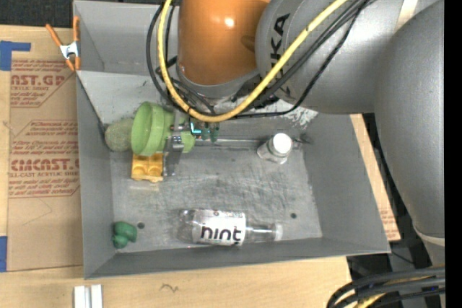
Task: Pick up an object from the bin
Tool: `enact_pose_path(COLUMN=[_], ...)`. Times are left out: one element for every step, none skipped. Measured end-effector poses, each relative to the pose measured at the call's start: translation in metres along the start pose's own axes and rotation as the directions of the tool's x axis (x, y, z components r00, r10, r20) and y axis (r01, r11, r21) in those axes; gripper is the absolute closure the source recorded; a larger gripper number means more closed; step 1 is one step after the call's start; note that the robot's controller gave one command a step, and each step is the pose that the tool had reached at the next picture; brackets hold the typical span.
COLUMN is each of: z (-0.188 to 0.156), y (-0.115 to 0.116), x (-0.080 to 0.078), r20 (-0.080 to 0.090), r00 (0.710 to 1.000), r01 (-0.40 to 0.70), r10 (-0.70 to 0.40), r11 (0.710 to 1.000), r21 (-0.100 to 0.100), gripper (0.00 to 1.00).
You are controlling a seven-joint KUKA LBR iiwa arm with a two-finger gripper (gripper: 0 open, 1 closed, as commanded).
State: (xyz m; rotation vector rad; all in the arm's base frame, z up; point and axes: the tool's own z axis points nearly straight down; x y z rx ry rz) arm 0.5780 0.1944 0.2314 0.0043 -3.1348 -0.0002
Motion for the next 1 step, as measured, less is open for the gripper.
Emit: enact_pose_path(z=[-0.0046], y=[-0.0016], x=[-0.0020], r20=[0.008], r00=[1.000], r01=[-0.003], r10=[0.003], r11=[1.000], r21=[-0.001], gripper=[1.00])
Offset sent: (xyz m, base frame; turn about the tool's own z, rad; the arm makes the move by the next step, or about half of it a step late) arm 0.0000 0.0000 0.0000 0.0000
